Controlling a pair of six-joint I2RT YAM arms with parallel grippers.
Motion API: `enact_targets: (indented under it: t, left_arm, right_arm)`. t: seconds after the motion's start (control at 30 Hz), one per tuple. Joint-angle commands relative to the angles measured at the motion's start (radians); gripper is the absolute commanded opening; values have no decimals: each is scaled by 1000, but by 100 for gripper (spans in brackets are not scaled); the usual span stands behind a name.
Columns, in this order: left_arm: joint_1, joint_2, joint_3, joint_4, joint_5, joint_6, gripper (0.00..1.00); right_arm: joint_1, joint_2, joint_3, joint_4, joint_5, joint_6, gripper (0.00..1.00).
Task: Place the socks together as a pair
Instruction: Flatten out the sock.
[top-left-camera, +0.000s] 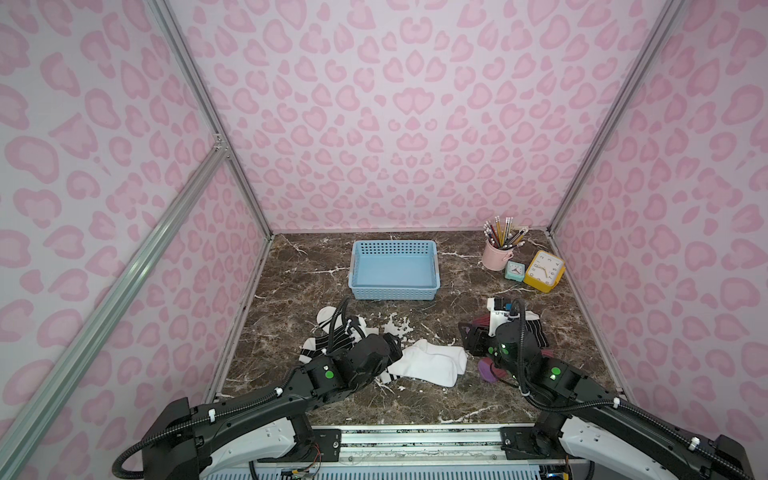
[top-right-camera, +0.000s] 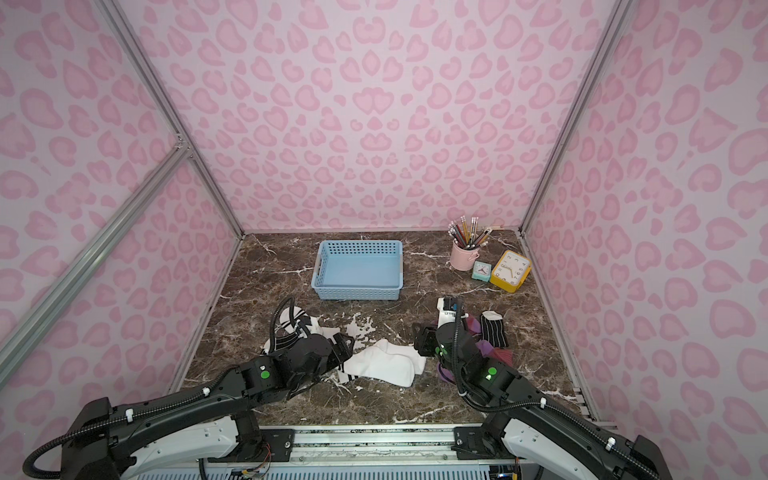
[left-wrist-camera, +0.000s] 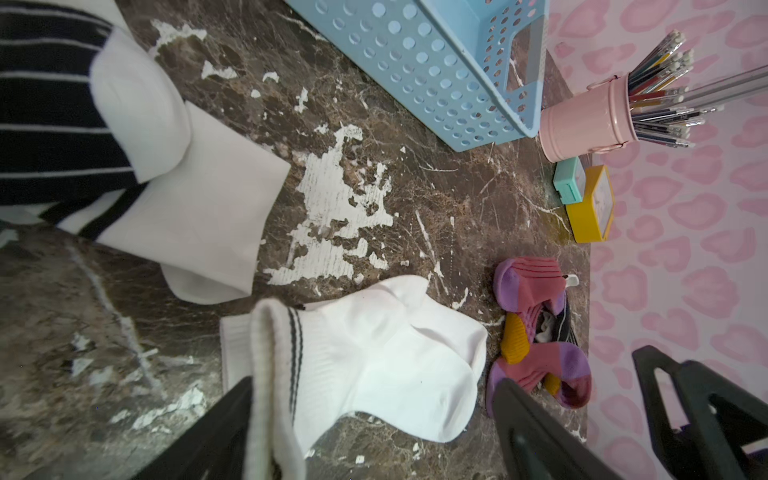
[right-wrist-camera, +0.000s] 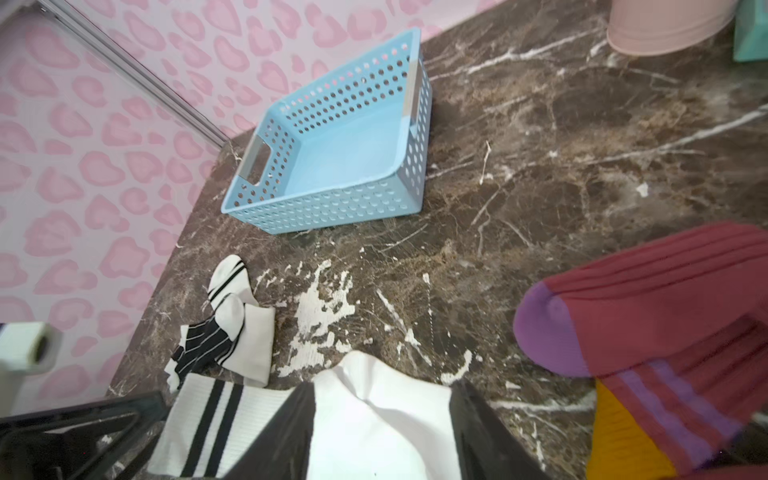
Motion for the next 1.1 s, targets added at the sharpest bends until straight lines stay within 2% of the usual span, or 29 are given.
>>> enact_targets:
  t: [0.0,0.1,0.27,0.43,0.93,1.0,1.07]
  left_arm:
    - [3,40,62,-147,-55,51,83]
    - [14,81,64,-205,-27,90,83]
    - [40,96,5,-190,19,108,85]
    - [61,80,-76,-112,86,109,84]
    - [83,42,-172,-60,122,100,76]
    - [85,43,-181,-60,122,95,73]
    - [87,42,-187,-56,123,96,69]
  right_arm:
    - [-1,26,-8,-33,-100,55,47]
    - [21,26,-45,-38,-151,77,42]
    - [83,89,-55,-79,-133,102,44]
    - [155,181,-48,-27,-112,134,47]
    - [160,373,-49,15,-145,180,45]
    - [159,388,-41,9,-143,183,43]
    - [160,391,-29,2,-137,183,36]
